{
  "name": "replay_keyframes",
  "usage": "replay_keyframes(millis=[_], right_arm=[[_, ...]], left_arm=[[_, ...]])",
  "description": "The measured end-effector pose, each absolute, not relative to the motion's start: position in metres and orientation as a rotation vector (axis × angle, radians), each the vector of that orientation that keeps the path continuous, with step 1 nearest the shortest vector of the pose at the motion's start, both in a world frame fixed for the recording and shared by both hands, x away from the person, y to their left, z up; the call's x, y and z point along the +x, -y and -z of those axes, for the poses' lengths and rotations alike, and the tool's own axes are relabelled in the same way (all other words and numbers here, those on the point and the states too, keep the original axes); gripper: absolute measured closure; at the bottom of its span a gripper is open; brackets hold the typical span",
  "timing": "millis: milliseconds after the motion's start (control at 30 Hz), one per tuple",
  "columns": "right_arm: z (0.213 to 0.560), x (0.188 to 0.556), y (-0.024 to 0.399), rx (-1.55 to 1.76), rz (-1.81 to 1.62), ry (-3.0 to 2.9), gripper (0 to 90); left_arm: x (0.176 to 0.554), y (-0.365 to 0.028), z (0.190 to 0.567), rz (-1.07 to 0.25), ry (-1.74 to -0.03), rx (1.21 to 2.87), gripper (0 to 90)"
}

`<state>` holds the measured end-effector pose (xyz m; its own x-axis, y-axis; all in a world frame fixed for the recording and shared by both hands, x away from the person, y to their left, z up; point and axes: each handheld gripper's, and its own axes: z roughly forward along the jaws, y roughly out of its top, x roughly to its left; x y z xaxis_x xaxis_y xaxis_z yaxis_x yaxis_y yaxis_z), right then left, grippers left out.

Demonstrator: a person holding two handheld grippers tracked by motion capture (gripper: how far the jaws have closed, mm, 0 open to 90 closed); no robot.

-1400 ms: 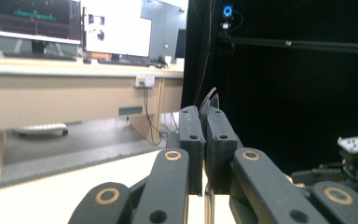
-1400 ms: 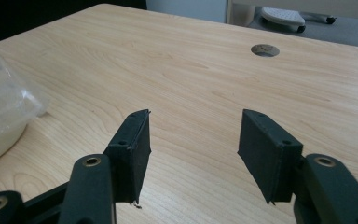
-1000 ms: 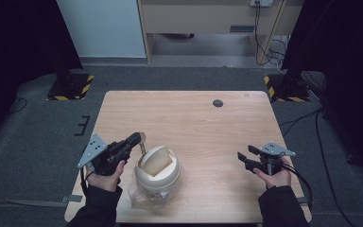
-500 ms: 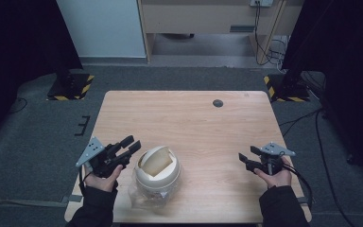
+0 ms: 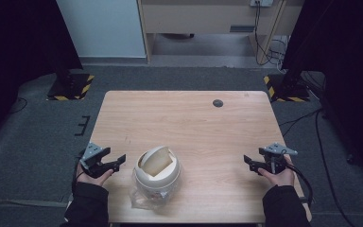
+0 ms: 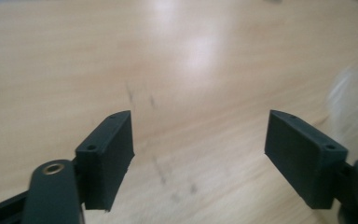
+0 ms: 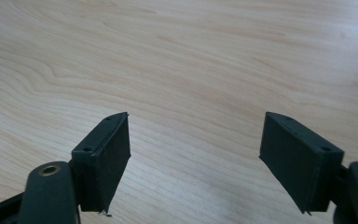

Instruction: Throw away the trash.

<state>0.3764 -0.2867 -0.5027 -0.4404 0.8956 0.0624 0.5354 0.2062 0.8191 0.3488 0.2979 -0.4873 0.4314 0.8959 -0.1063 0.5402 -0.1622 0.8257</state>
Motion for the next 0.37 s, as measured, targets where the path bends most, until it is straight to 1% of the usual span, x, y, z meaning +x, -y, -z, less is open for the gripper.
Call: replay_keyframes(millis=[100, 167, 300, 367], right_arm=[[0.508, 0.378, 0.29, 1.389, -1.093, -2.049, 22.4], [0.512, 0.379, 0.294, 1.445, -1.068, -2.034, 21.7], [0.516, 0.381, 0.301, 1.498, -1.032, -2.015, 19.9], [0.517, 0.381, 0.304, 1.507, -1.017, -2.008, 18.5]], left_arm=[[0.354, -0.3, 0.503, -0.456, -1.292, 1.928, 20.6], [0.357, -0.3, 0.508, -0.433, -1.308, 1.968, 16.8], [0.359, -0.301, 0.516, -0.403, -1.333, 2.052, 15.2], [0.36, -0.302, 0.518, -0.394, -1.342, 2.056, 14.6]])
